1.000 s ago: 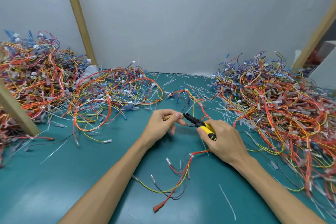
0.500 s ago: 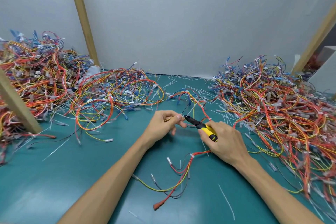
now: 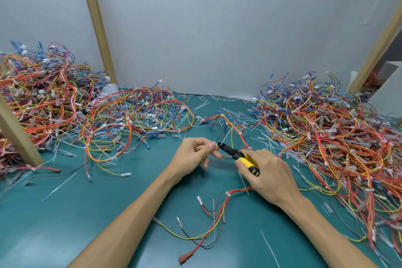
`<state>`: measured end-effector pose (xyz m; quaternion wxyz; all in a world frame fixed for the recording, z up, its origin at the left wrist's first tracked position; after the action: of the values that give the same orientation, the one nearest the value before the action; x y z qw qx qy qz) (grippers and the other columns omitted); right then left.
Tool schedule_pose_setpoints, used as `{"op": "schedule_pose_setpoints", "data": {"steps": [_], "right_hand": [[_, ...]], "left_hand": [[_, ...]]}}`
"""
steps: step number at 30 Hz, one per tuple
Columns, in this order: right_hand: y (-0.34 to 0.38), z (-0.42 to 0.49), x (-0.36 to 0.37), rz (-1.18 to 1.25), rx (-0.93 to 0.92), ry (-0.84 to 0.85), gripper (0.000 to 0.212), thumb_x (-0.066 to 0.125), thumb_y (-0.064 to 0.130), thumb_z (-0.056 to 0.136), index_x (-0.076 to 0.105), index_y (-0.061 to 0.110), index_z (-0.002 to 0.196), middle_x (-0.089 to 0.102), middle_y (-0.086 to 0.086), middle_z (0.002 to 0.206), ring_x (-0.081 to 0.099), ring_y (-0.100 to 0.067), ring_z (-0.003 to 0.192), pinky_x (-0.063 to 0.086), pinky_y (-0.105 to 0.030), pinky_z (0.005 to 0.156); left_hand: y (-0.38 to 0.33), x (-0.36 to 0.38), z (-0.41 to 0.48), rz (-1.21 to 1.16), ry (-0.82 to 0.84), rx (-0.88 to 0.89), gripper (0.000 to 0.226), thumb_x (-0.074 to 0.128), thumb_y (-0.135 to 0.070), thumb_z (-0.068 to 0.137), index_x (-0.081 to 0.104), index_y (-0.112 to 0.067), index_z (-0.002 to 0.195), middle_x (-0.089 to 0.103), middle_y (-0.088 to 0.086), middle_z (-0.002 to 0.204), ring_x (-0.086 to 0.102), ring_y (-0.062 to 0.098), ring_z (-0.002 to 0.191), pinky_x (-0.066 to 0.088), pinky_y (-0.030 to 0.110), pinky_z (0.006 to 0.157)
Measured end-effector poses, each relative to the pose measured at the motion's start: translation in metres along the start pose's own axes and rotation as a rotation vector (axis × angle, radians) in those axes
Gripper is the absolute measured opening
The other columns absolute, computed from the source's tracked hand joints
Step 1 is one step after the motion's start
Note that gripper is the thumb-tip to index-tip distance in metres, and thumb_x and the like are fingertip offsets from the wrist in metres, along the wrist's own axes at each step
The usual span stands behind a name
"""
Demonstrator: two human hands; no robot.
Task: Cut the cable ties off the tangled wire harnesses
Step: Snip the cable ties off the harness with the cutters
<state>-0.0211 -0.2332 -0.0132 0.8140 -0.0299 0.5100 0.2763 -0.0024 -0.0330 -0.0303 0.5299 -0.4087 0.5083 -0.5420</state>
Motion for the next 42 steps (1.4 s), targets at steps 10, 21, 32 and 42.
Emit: {"op": "schedule_pose_setpoints", "data": {"steps": [10,21,32,42], "right_hand": [[0.005,0.000,-0.002,0.010,-0.003,0.056,0.053,0.038,0.062,0.093,0.061,0.027,0.124,0.058,0.011,0.086,0.049,-0.013,0.084,0.041,-0.029,0.068],[0.004,0.001,-0.007,0.030,0.070,0.110,0.042,0.038,0.062,0.091,0.057,0.026,0.084,0.049,0.003,0.059,0.048,-0.018,0.060,0.040,-0.035,0.056],[-0.002,0.002,0.004,0.552,0.327,0.307,0.053,0.045,0.053,0.096,0.069,0.012,0.074,0.069,-0.001,0.060,0.067,-0.018,0.049,0.053,-0.025,0.048],[0.011,-0.004,-0.003,0.138,0.149,0.130,0.048,0.029,0.065,0.094,0.045,0.025,0.073,0.041,-0.001,0.050,0.040,-0.019,0.051,0.034,-0.037,0.050]], "left_hand": [[-0.001,0.006,-0.002,-0.056,-0.064,-0.029,0.022,0.054,-0.017,0.099,0.067,-0.003,0.087,0.076,0.008,0.084,0.046,0.011,0.036,0.033,0.013,0.038],[-0.002,0.005,-0.002,-0.047,-0.076,-0.033,0.026,0.056,-0.023,0.098,0.066,-0.006,0.082,0.075,0.006,0.079,0.046,0.011,0.037,0.037,0.017,0.043],[-0.006,0.009,-0.001,-0.019,-0.115,0.092,0.016,0.061,-0.018,0.096,0.068,-0.012,0.082,0.075,0.004,0.078,0.047,0.012,0.039,0.038,0.014,0.045],[0.001,0.009,0.002,-0.044,-0.110,0.012,0.017,0.060,-0.016,0.096,0.068,-0.007,0.085,0.076,0.003,0.081,0.046,0.011,0.039,0.035,0.012,0.043]]}}
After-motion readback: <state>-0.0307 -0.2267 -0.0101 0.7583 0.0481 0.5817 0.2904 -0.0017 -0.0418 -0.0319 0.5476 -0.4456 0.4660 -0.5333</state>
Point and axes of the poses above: each hand's wrist, its own z-axis towards the middle knuckle, its own x-axis out of the palm, y = z × x, the point moved 5 cm from there along z, towards the middle knuckle
